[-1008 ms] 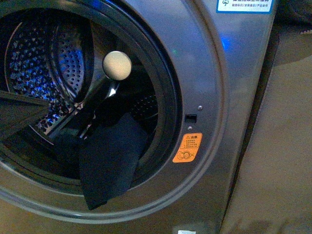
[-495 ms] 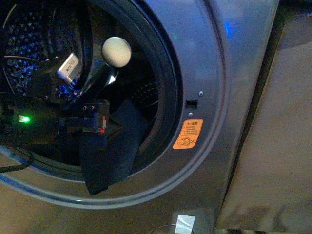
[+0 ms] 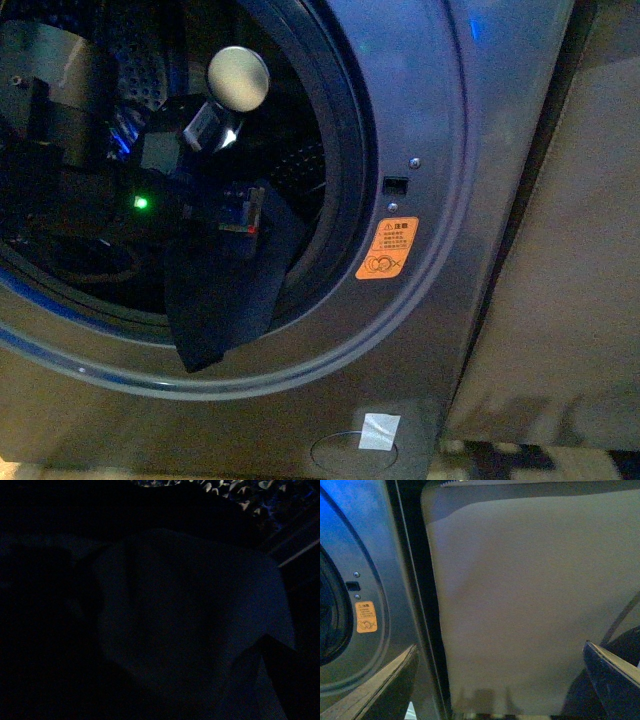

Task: Collect clothes from washing machine

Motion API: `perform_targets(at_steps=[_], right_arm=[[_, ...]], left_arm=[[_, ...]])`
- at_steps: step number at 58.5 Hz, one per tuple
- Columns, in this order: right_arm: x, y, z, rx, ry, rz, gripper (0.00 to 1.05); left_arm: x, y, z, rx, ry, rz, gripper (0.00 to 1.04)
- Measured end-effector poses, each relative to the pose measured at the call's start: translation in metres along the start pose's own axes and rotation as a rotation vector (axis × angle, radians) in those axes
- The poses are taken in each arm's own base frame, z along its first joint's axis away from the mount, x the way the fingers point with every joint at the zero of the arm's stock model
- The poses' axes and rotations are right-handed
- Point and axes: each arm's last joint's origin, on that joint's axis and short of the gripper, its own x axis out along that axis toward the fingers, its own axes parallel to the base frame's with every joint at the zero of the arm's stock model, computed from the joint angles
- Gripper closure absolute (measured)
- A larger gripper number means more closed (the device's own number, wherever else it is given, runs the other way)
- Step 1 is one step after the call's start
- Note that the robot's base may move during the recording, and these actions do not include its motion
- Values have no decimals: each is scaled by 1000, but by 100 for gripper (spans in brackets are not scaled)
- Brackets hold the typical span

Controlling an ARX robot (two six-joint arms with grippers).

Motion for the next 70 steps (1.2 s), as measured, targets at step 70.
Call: perform_targets(at_steps=[70], right_arm=[[0, 0, 0, 0, 0, 0, 7]], left_arm=[[57, 29, -13, 8, 170, 337, 42]])
